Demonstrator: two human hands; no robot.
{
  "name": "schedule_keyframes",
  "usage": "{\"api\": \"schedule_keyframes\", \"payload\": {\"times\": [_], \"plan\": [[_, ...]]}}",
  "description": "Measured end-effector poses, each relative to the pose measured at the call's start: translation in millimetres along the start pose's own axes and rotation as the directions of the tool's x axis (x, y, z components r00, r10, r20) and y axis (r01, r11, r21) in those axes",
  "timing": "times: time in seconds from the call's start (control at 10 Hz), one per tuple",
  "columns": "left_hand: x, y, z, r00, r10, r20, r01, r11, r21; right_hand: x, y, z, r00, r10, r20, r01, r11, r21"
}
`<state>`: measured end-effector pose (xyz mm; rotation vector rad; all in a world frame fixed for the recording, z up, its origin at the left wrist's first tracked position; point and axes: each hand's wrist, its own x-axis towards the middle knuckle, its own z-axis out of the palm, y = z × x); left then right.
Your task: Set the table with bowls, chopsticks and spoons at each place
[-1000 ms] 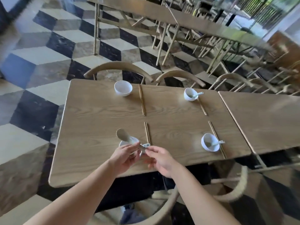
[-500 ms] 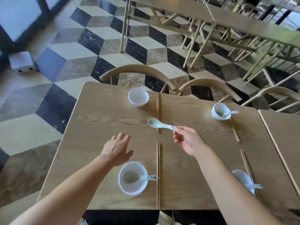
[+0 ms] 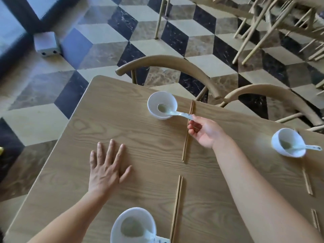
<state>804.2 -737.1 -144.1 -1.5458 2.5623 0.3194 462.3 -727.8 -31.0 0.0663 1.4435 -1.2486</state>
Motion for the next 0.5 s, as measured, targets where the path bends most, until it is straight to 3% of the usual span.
{"api": "schedule_keyframes", "payload": {"times": [0.2, 0.4, 0.5], "plan": [[-0.3, -2.3, 7.0, 0.998, -0.004, -0.069, 0.006, 1.0, 0.029, 33.9, -4.7, 11.2, 1.0, 0.015, 0.005, -0.015, 1.0, -0.014], [-0.6, -3.1, 6.8, 1.0, -0.007, 0.006, 0.007, 0.998, 0.055, 34.1, -9.2, 22.8, 0.999, -0.015, -0.028, 0.015, 1.0, -0.016], [4.8, -3.1, -5.7, 0.992, -0.033, 0.123, 0.033, 0.999, 0.002, 20.5, -9.2, 20.1, 0.992, -0.026, -0.121, 0.023, 1.0, -0.02]]}}
